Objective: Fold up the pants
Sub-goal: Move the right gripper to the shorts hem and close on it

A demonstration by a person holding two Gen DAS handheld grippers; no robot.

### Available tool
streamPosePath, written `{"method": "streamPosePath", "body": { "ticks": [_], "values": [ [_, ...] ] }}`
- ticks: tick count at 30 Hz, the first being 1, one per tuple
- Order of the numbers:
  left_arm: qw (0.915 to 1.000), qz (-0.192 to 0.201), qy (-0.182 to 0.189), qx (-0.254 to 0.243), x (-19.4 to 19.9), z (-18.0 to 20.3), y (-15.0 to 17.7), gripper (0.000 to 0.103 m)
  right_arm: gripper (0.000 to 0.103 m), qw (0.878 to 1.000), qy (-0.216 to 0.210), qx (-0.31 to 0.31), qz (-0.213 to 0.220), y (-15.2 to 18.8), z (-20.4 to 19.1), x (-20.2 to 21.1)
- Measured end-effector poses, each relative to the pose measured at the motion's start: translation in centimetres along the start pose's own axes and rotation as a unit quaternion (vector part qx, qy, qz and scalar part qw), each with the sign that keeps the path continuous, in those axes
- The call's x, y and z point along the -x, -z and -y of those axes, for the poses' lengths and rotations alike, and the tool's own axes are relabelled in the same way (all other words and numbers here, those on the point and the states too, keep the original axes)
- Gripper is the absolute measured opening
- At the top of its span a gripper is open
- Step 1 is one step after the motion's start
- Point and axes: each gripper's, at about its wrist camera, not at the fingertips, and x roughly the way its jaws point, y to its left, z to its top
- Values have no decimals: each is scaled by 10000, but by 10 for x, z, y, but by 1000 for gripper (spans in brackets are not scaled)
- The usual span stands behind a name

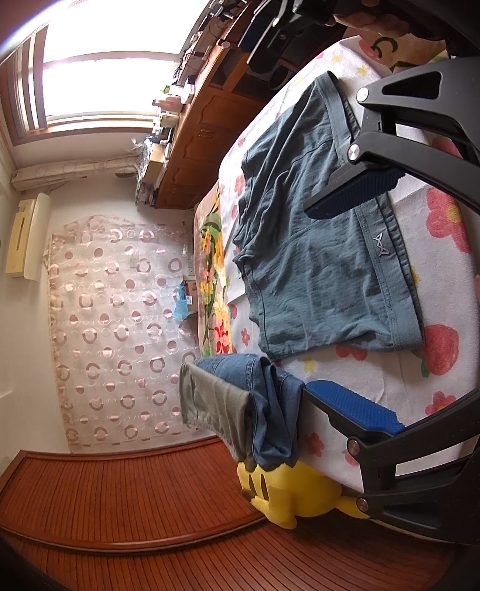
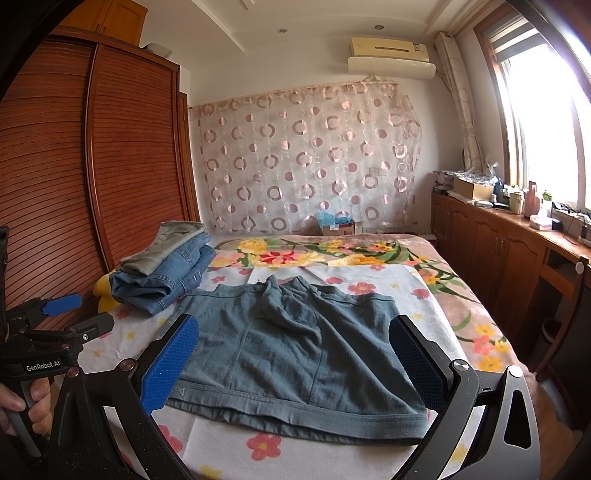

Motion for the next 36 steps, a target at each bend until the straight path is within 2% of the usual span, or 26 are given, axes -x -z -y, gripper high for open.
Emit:
{"method": "streamPosePath", "body": {
  "ticks": [9, 20, 25, 30, 36],
  "values": [
    [9985, -476, -78, -250, -50, -8, 1, 90, 103, 9999, 66, 133, 3, -2, 4, -8],
    [9943, -951, 213, -441, -94, -11, 4, 90, 101, 9993, 90, 215, -283, -4, 18, -32],
    [9925, -1047, 423, -476, -103, -6, 3, 90, 92, 9979, -145, 174, -607, -8, 36, -49],
    [9915, -1089, 560, -434, -108, -6, 3, 90, 75, 9943, -221, 209, -1021, -16, 63, -68],
    [9895, -1119, 827, -391, -117, -1, 1, 90, 63, 9894, -177, 283, -1414, -37, 94, -90]
  ]
}}
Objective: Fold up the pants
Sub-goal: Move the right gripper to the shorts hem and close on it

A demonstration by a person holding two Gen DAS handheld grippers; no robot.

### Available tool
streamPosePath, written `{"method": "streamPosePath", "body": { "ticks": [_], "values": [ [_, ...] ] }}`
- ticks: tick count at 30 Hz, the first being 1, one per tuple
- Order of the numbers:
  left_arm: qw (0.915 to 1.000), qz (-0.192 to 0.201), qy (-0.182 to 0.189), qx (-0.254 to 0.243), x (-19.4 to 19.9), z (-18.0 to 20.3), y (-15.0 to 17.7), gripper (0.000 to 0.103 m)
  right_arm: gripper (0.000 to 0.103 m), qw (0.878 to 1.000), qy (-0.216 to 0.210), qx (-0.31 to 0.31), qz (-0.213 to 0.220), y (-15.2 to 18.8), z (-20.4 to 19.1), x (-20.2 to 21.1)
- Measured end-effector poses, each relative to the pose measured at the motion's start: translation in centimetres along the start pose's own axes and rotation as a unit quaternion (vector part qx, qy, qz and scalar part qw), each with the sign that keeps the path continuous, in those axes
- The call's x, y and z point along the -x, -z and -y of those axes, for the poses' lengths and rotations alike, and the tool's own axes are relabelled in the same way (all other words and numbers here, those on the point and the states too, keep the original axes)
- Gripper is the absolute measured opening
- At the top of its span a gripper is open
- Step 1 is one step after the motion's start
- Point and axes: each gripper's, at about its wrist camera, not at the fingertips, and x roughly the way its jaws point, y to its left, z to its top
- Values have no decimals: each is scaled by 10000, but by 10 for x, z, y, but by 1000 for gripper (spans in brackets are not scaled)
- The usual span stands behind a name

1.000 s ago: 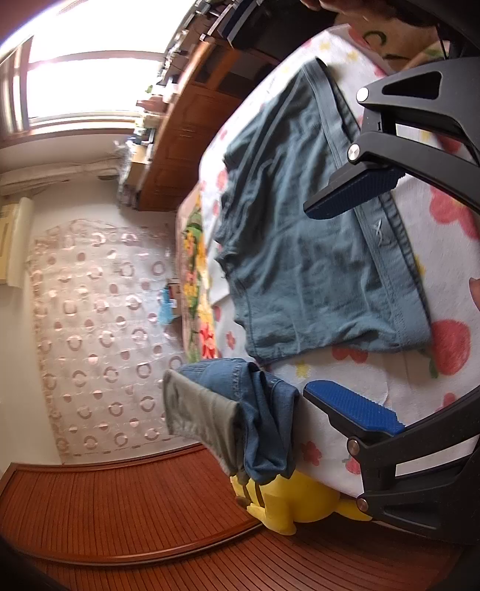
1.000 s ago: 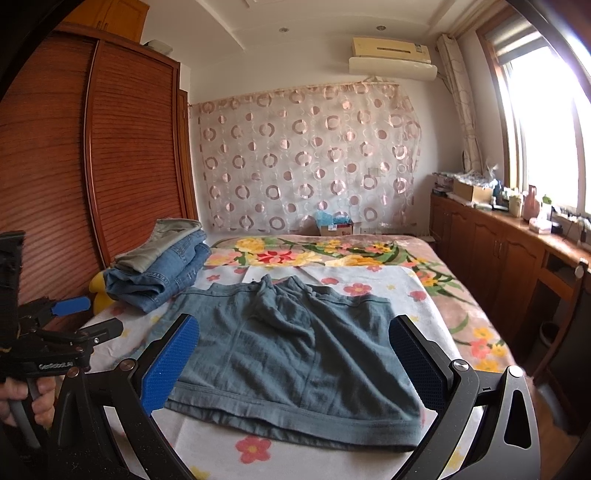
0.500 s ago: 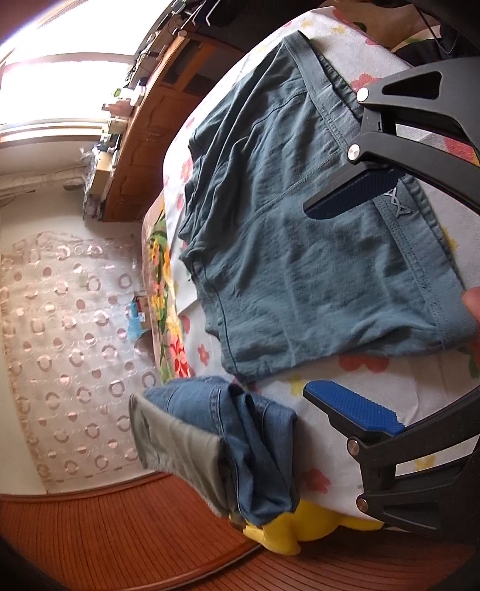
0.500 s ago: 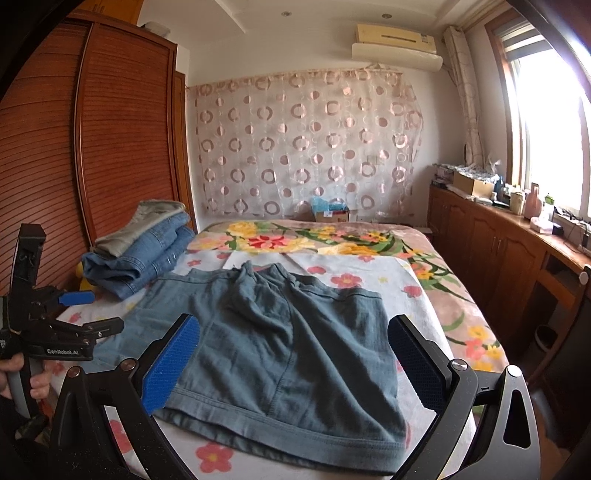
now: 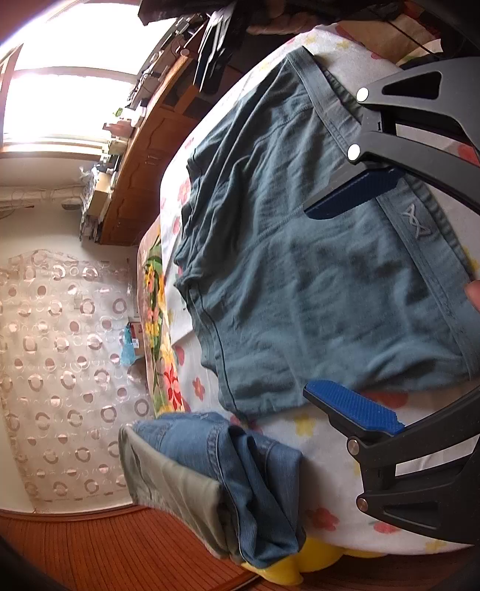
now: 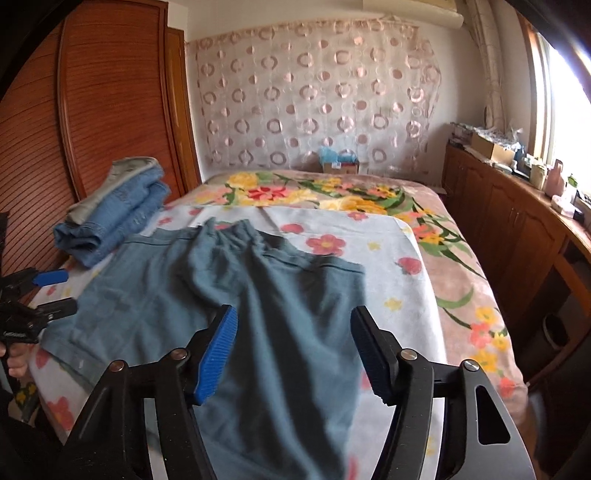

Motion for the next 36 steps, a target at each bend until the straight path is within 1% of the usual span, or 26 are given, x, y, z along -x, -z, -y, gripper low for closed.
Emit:
{"method": "streamPosePath", "body": {
  "ticks": [1, 4, 6, 7, 9, 11, 12, 18, 23, 25, 26, 27, 30, 32, 33, 34, 36],
  "values": [
    [10000, -1, 9, -25, -1, 2, -1, 90, 62, 10000, 25, -11, -37, -4, 5, -2],
    [9999, -17, 133, -55, -4, 6, -5, 90, 51, 9997, 143, -52, -195, -15, 22, -13],
    [9997, -38, 223, -19, -7, 7, -6, 90, 41, 9989, 292, -34, -361, -22, 33, -26],
    [9996, -59, 265, -5, -9, 8, -8, 90, 39, 9984, 340, -36, -460, -24, 38, -32],
    [9994, -76, 326, 5, -11, 9, -10, 90, 29, 9971, 404, -32, -637, -29, 38, -45],
    [9995, -98, 311, -20, -14, 11, -13, 90, 24, 9949, 503, 63, -871, -33, 38, -58],
    [9994, -106, 315, -40, -16, 12, -15, 90, 24, 9938, 554, 90, -957, -37, 39, -62],
    [9985, -291, 435, -162, -28, 23, -21, 90, 24, 9913, 382, -61, -1262, -52, 42, -71],
    [9976, -476, 458, -201, -38, 27, -14, 90, 24, 9912, 210, -126, -1301, -64, 41, -65],
    [9974, -552, 428, -194, -43, 27, -11, 90, 23, 9914, 207, -2, -1291, -65, 38, -64],
    [9973, -574, 423, -187, -43, 27, -10, 90, 16, 9916, 130, 39, -1287, -65, 38, -62],
    [9972, -595, 418, -176, -44, 26, -9, 90, 6, 9918, 68, 65, -1276, -64, 38, -62],
    [9972, -618, 397, -165, -45, 24, -7, 90, 2, 9944, 187, 103, -1039, -62, 42, -48],
    [9972, -622, 387, -161, -44, 23, -6, 90, 1, 9963, 304, -58, -807, -62, 52, -43],
    [9972, -624, 380, -155, -44, 23, -5, 90, 1, 9963, 432, -154, -727, -61, 58, -35],
    [9972, -628, 371, -147, -45, 23, -5, 90, 1, 9957, 541, -218, -718, -60, 63, -33],
    [9973, -632, 364, -131, -45, 22, -4, 90, 1, 9928, 785, -347, -841, -53, 76, -31]
  ]
}}
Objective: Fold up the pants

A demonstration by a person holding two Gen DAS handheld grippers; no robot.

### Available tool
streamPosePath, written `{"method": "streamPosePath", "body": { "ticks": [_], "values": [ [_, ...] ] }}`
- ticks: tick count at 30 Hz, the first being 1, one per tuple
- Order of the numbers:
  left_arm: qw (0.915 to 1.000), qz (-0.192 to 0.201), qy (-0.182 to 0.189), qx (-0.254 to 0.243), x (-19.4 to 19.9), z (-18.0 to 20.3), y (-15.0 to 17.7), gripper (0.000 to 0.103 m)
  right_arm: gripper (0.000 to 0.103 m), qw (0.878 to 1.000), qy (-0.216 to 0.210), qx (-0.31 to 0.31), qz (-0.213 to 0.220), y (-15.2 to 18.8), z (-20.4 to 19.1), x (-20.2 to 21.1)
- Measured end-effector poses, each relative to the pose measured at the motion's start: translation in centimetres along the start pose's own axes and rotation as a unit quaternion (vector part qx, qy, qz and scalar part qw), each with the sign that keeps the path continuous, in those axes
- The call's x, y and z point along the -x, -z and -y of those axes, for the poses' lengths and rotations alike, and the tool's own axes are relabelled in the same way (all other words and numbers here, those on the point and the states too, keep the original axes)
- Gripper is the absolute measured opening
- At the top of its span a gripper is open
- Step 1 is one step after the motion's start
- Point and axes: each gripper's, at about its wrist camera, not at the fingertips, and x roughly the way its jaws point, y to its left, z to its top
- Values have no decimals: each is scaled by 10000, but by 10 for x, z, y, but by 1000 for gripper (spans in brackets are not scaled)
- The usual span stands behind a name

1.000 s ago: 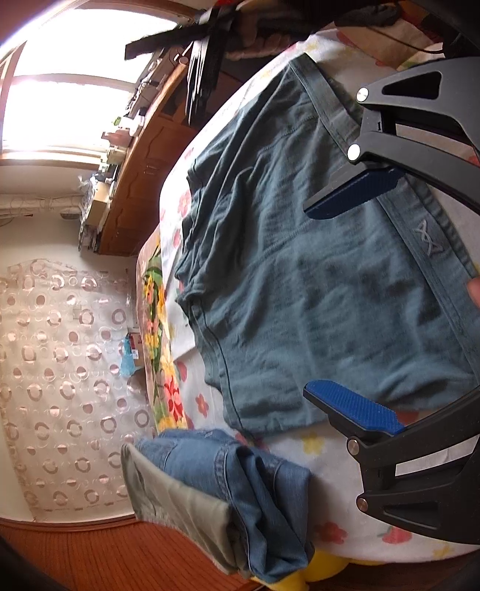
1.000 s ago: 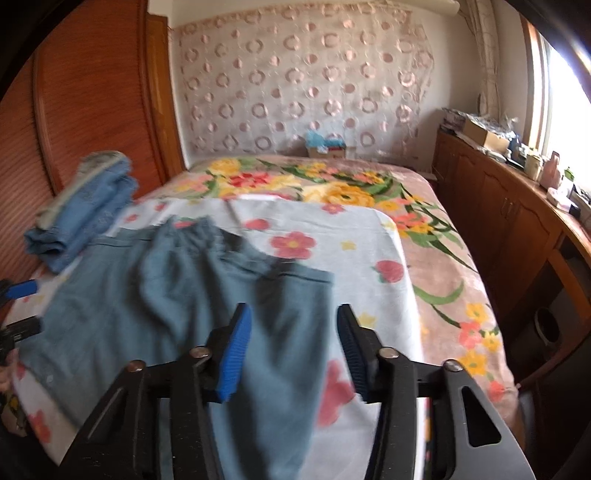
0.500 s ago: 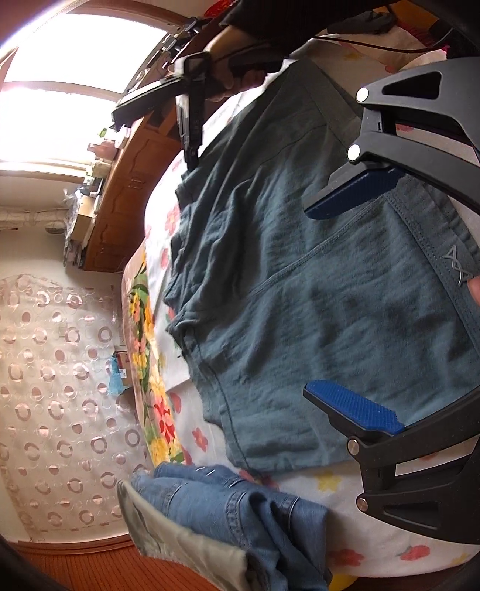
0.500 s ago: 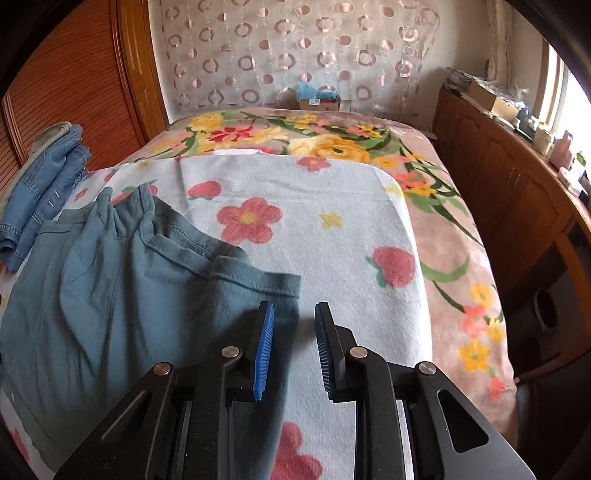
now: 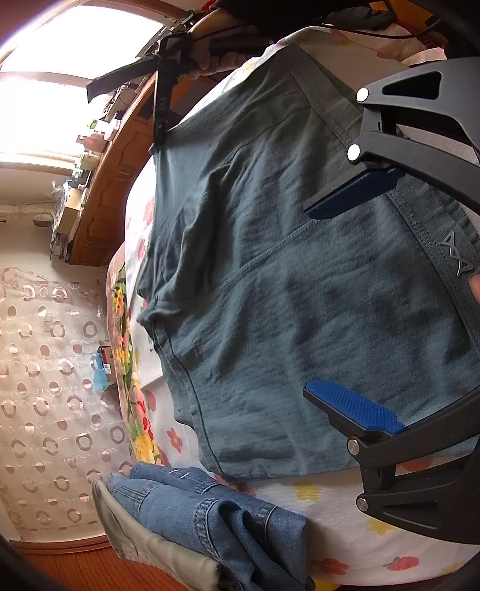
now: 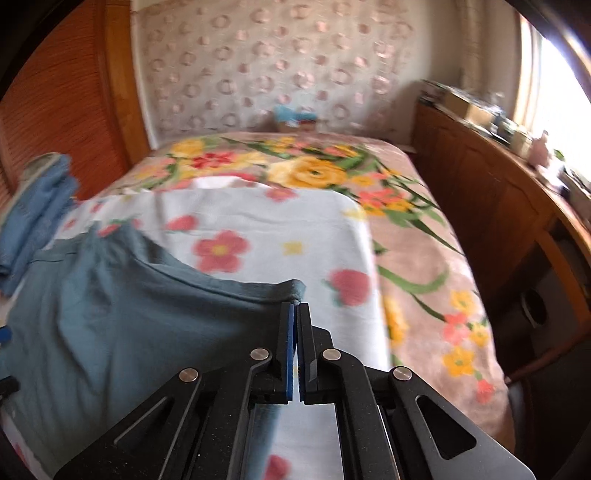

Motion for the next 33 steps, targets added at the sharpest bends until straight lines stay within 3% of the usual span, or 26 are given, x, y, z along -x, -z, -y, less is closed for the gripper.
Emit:
{"method": "streamPosePath", "body": {
  "ticks": [8, 15, 17, 26, 33],
  "values": [
    [10000, -75, -21, -13, -2, -2, 2, 90, 2, 9994, 348, 35, -58, 4, -3, 8],
    [9996, -258, -65, -50, -10, 0, 6, 90, 40, 9997, -73, 200, 106, 14, -28, 39],
    [9996, -256, -102, -85, -10, 1, 8, 90, 43, 9993, -187, 296, 165, 27, -36, 51],
    [9994, -232, -174, -174, -11, 4, 11, 93, 44, 9941, -734, 747, 279, 122, -57, 118],
    [9993, -273, -169, -215, -9, 2, 13, 94, 44, 9889, -1280, 696, 296, 146, -57, 132]
  ]
}}
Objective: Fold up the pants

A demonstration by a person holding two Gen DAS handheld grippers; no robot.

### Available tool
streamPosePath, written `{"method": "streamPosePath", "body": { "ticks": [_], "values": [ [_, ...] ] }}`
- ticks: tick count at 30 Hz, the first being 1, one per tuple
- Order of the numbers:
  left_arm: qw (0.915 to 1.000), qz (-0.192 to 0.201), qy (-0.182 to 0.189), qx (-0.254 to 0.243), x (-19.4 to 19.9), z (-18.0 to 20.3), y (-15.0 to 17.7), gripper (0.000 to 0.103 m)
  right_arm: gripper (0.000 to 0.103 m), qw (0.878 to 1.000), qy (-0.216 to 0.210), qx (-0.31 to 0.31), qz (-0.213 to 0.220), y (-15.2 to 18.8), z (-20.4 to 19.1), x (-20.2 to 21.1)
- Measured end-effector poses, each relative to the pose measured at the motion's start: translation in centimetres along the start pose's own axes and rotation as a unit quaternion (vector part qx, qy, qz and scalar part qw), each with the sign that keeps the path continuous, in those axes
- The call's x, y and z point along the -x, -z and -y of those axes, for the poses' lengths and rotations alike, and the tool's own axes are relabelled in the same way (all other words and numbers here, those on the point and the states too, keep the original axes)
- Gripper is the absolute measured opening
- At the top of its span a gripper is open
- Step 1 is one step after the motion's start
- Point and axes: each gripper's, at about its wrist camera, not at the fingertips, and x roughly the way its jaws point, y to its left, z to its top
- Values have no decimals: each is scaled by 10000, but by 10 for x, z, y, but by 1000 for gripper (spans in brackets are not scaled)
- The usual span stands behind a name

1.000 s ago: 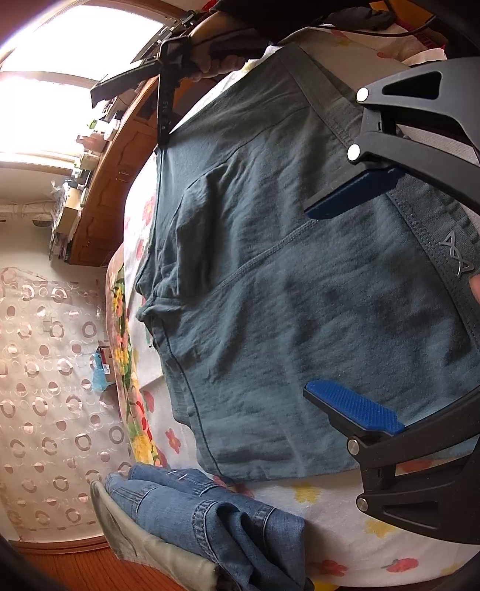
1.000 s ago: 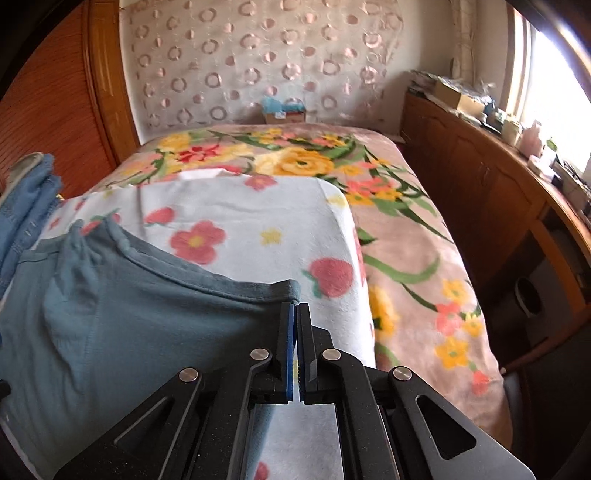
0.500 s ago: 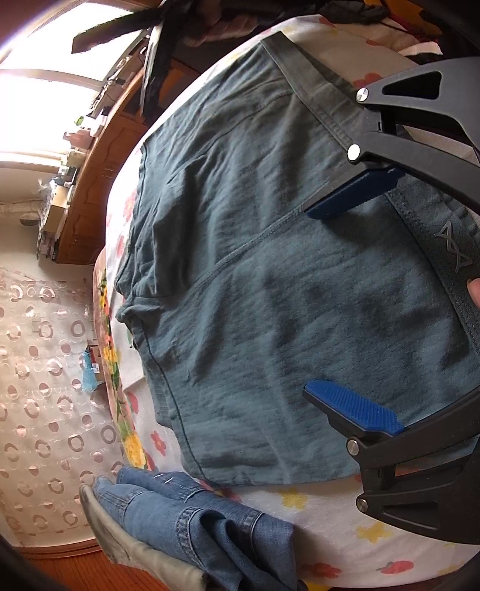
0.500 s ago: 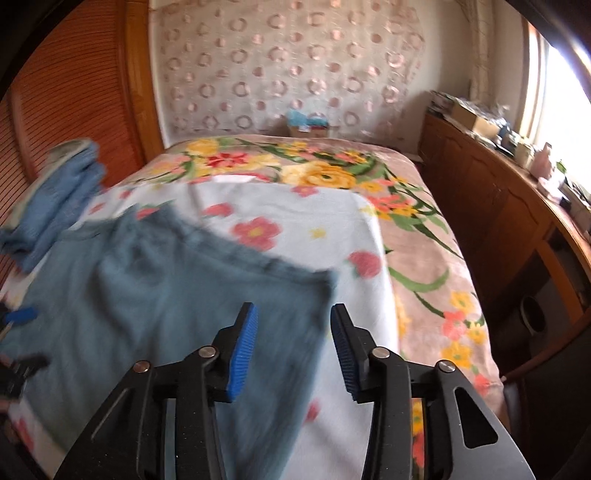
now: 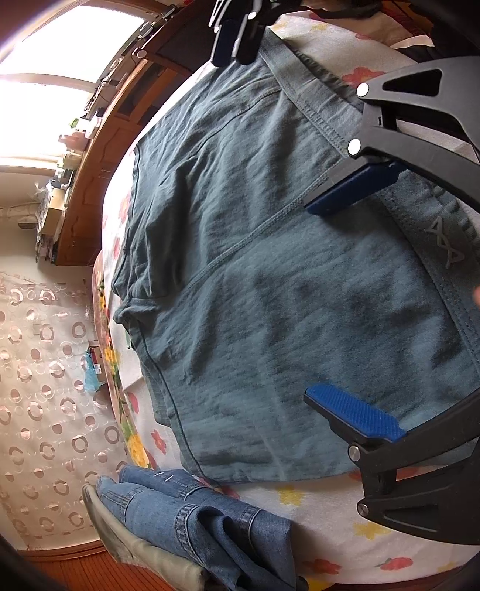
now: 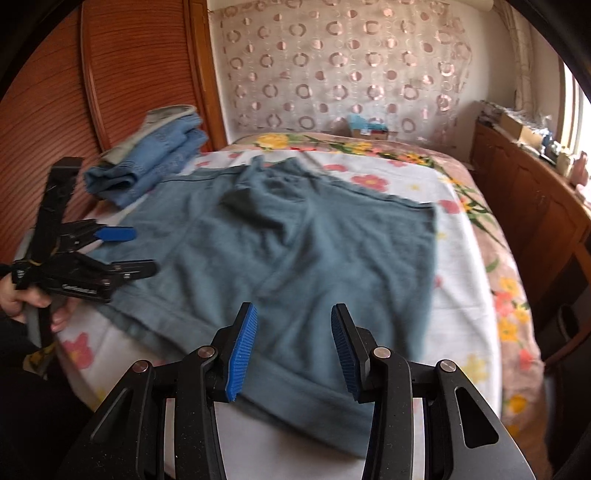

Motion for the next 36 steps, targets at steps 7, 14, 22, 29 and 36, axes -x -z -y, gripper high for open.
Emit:
{"method": "streamPosePath", "body": {
  "ticks": [7, 14, 22, 29, 36],
  "values": [
    [9997, 188, 65, 163, 33, -10, 16, 94, 44, 9984, -460, 331, -65, 3, -9, -2],
    [9987, 380, -10, 328, 64, -23, 42, 94, 43, 9945, -787, 671, -169, 11, -10, -1],
    [9984, 413, 43, 393, 69, -24, 54, 94, 31, 9897, -881, 1091, -300, 10, -11, -11],
    [9979, 384, 35, 513, 67, -31, 59, 94, 23, 9868, -772, 1382, -349, 7, -21, -21],
    [9972, 336, -15, 667, 65, -42, 65, 94, 2, 9862, -810, 1414, -290, 1, -47, -27]
  ]
}}
